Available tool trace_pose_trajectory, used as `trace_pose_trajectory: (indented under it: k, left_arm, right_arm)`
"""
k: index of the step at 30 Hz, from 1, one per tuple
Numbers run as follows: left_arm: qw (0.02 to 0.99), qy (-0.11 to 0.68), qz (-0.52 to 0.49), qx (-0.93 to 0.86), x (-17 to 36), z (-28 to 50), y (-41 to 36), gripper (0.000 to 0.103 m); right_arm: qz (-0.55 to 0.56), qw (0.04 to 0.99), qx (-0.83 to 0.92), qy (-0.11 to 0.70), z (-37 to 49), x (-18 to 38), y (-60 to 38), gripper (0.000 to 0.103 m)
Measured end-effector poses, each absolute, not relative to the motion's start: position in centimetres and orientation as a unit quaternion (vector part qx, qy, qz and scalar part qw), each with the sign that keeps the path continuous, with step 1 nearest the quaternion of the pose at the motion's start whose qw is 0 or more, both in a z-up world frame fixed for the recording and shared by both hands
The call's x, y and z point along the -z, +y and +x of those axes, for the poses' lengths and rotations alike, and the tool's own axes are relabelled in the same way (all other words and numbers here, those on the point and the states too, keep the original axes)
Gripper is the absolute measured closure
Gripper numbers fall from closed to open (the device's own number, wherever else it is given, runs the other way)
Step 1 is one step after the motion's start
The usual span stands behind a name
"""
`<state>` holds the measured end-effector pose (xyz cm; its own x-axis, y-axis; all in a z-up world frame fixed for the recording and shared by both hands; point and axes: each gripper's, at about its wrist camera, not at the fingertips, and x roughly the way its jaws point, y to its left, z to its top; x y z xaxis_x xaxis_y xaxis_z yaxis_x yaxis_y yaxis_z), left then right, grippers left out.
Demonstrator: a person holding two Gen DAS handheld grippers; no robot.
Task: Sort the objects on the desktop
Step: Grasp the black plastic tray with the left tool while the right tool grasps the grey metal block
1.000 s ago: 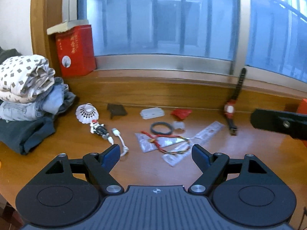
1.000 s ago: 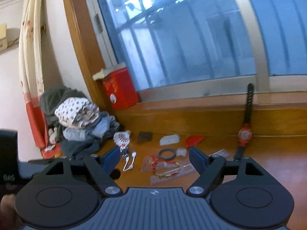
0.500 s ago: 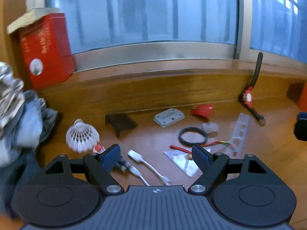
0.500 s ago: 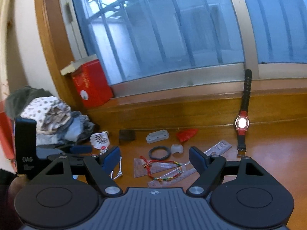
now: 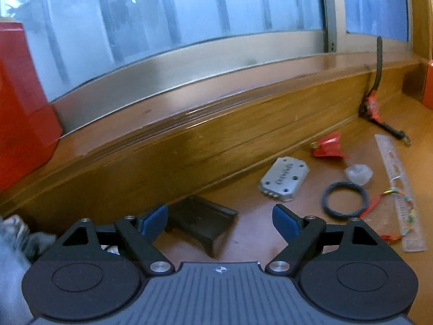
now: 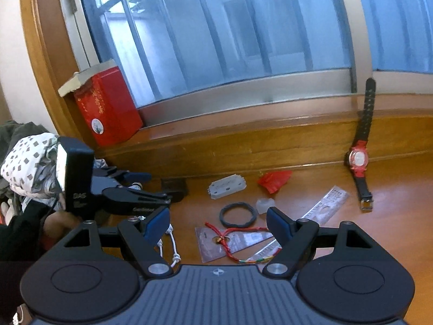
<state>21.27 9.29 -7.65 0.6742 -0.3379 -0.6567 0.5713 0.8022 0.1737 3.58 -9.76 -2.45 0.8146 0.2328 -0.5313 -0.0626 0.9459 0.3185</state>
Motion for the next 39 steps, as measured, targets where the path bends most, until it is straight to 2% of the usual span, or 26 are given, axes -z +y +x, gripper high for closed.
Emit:
trace_pose_trajectory:
  k: [4, 9, 11, 13, 21, 24, 30, 33, 36, 39]
  left_arm:
    - [0.895, 0.319, 0.173, 0.259, 7.8, 23.9, 10.4, 0.011]
    - [0.878, 0.354, 0.155, 0.283, 9.0, 26.0, 11.0, 0.011]
    - [0.868, 0.368, 0.155, 0.295, 9.6, 26.2, 10.9, 0.012]
    - [0.858, 0.379, 0.156, 0.309, 10.0, 26.0, 10.8, 0.018]
    - [0.838, 0.381, 0.134, 0.367, 9.5, 21.8, 10.3, 0.019]
    - [0.855, 0.374, 0.121, 0.34, 9.0, 21.2, 9.8, 0.018]
    - [0.885, 0.379, 0.03, 0.268, 9.5, 22.2, 9.3, 0.017]
    - [0.888, 0.381, 0.027, 0.255, 9.9, 22.4, 8.8, 0.018]
    - [0.894, 0.371, 0.051, 0.245, 10.4, 22.4, 8.3, 0.024]
    - [0.902, 0.354, 0.09, 0.229, 10.6, 21.6, 8.1, 0.042]
  right_arm:
    - [0.152, 0.934, -0.081, 0.314, 5.2, 3.5, -8.8, 0.023]
    - [0.152, 0.927, -0.08, 0.333, 6.9, 4.5, -8.0, 0.023]
    - [0.151, 0.926, -0.081, 0.335, 7.3, 4.7, -7.9, 0.023]
    - [0.149, 0.927, -0.079, 0.335, 7.6, 4.8, -7.9, 0.023]
    - [0.146, 0.929, -0.076, 0.333, 8.9, 5.1, -8.4, 0.023]
    - [0.129, 0.932, -0.078, 0.329, 9.8, 5.3, -8.4, 0.023]
    - [0.11, 0.939, -0.08, 0.316, 12.4, 5.0, -8.6, 0.023]
    - [0.107, 0.941, -0.082, 0.31, 13.3, 4.8, -8.6, 0.023]
    - [0.106, 0.94, -0.082, 0.314, 13.6, 5.0, -8.6, 0.023]
    - [0.11, 0.937, -0.081, 0.321, 14.1, 5.4, -8.6, 0.023]
